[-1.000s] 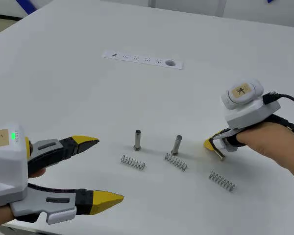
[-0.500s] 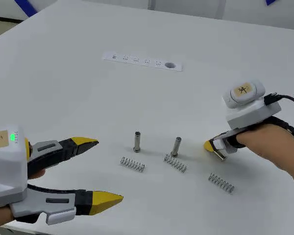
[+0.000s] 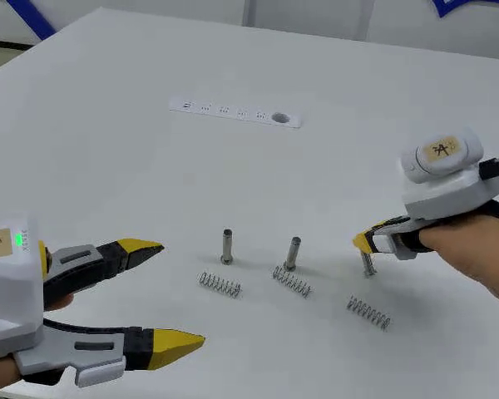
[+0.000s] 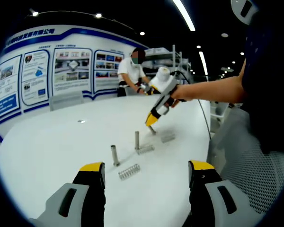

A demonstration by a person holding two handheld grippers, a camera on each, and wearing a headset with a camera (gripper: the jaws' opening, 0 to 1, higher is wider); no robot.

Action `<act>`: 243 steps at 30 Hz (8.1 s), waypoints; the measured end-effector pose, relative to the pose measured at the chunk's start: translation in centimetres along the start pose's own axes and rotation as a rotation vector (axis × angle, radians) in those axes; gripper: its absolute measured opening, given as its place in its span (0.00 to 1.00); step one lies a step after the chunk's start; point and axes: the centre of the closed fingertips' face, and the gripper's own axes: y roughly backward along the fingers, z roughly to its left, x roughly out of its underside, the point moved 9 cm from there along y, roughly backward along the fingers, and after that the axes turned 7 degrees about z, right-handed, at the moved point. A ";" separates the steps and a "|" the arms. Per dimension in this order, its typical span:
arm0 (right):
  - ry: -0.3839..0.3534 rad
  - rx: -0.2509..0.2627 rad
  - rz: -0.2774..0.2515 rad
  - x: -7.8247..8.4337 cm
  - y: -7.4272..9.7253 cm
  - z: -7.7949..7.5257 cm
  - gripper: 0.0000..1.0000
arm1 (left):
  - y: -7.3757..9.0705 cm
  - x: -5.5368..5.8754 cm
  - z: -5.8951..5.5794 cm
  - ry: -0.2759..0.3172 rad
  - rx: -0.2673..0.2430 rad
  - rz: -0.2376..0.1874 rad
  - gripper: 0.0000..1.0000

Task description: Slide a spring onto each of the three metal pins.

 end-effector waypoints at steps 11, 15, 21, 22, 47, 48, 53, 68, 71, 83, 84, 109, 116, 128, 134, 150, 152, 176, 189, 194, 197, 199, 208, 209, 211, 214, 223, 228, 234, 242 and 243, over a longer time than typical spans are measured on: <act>-0.023 0.017 -0.026 1.7 1.1 0.3 0.08 | -0.1 -0.1 0.0 -0.003 0.004 -0.002 0.73; -0.030 0.018 -0.025 1.9 1.2 0.3 0.08 | -0.1 -0.1 0.0 -0.005 0.005 0.000 0.73; -0.019 0.019 -0.023 1.9 1.3 0.6 0.08 | 0.0 -0.1 0.1 -0.003 0.002 -0.002 0.73; -0.018 0.020 -0.022 2.0 1.3 0.6 0.08 | 0.0 -0.1 0.0 -0.005 0.002 -0.002 0.73; 0.022 0.025 -0.063 2.1 1.9 0.8 0.13 | -0.1 -0.2 0.1 -0.004 0.004 0.003 0.73; 0.024 0.025 -0.065 2.2 2.0 0.8 0.14 | -0.1 -0.1 0.1 -0.002 0.005 0.004 0.73; 0.032 0.030 -0.081 2.2 2.6 0.9 0.15 | -0.2 -0.1 0.1 -0.003 0.005 0.005 0.73; 0.055 -0.007 -0.057 3.8 3.3 2.1 0.16 | -0.1 -0.3 0.1 -0.005 0.005 0.005 0.73; 0.072 -0.025 -0.047 4.0 3.2 2.6 0.16 | -0.2 -0.3 0.0 -0.007 0.008 0.007 0.73; 0.176 -0.102 0.025 4.0 1.4 4.4 0.16 | 0.0 -0.4 -0.1 -0.007 0.003 0.001 0.73; 0.184 -0.104 0.032 4.0 1.2 4.4 0.16 | 0.0 -0.4 -0.1 -0.007 0.003 0.002 0.73; 0.367 -0.151 0.238 3.7 -2.0 4.5 0.15 | 0.1 -0.2 0.2 0.007 -0.009 -0.003 0.73; 0.362 -0.175 0.241 3.7 -2.1 4.3 0.14 | 0.1 -0.2 0.2 0.008 -0.009 -0.005 0.72; 0.377 -0.166 0.226 3.5 -1.6 4.2 0.12 | 0.1 -0.3 0.1 0.009 -0.011 -0.011 0.72; 0.363 -0.148 0.175 3.1 -0.3 4.0 0.12 | 0.0 -0.3 0.0 0.005 -0.003 -0.006 0.72; 0.327 -0.116 0.095 3.0 1.4 3.6 0.12 | 0.0 -0.3 -0.1 0.000 0.001 -0.004 0.72; 0.322 -0.114 0.084 2.9 1.7 3.6 0.12 | 0.0 -0.3 -0.1 -0.002 0.001 -0.005 0.72; 0.254 -0.108 -0.098 0.6 6.1 3.4 0.11 | 0.1 -0.4 0.1 0.001 -0.010 -0.012 0.72; 0.216 -0.053 -0.177 -0.8 8.3 1.7 0.11 | 0.1 -0.4 0.2 0.005 -0.013 -0.016 0.72; 0.201 -0.041 -0.174 -0.9 7.8 1.1 0.11 | 0.1 -0.4 0.2 0.007 -0.013 -0.017 0.72; 0.181 -0.048 -0.175 -0.6 7.1 0.8 0.11 | 0.1 -0.3 0.2 0.008 -0.014 -0.016 0.72; 0.176 -0.049 -0.170 -0.4 6.8 0.7 0.11 | 0.1 -0.3 0.2 0.007 -0.014 -0.014 0.72; 0.158 -0.056 -0.168 0.1 6.0 0.3 0.11 | 0.0 -0.3 0.2 0.008 -0.011 -0.007 0.72; 0.157 -0.056 -0.169 0.1 6.0 0.3 0.11 | 0.0 -0.2 0.2 0.008 -0.011 -0.006 0.72; 0.153 -0.058 -0.168 0.1 5.9 0.2 0.11 | 0.1 -0.2 0.2 0.009 -0.012 -0.005 0.72; 0.152 -0.061 -0.165 0.2 5.7 0.2 0.11 | 0.1 -0.2 0.2 0.009 -0.012 -0.003 0.72; 0.142 -0.068 -0.168 0.7 4.9 0.2 0.11 | 0.0 -0.1 0.2 0.011 -0.011 0.001 0.72; 0.130 -0.069 -0.175 1.2 4.3 0.1 0.11 | 0.0 -0.1 0.1 0.013 -0.010 0.000 0.72; 0.114 -0.073 -0.169 1.8 3.4 0.0 0.11 | 0.0 -0.1 0.1 0.014 -0.011 0.000 0.72; 0.112 -0.074 -0.156 2.2 2.0 0.0 0.12 | 0.0 -0.1 0.1 0.015 -0.013 0.001 0.72; 0.107 -0.075 -0.155 2.2 1.9 0.0 0.12 | 0.0 -0.1 0.1 0.015 -0.014 0.001 0.72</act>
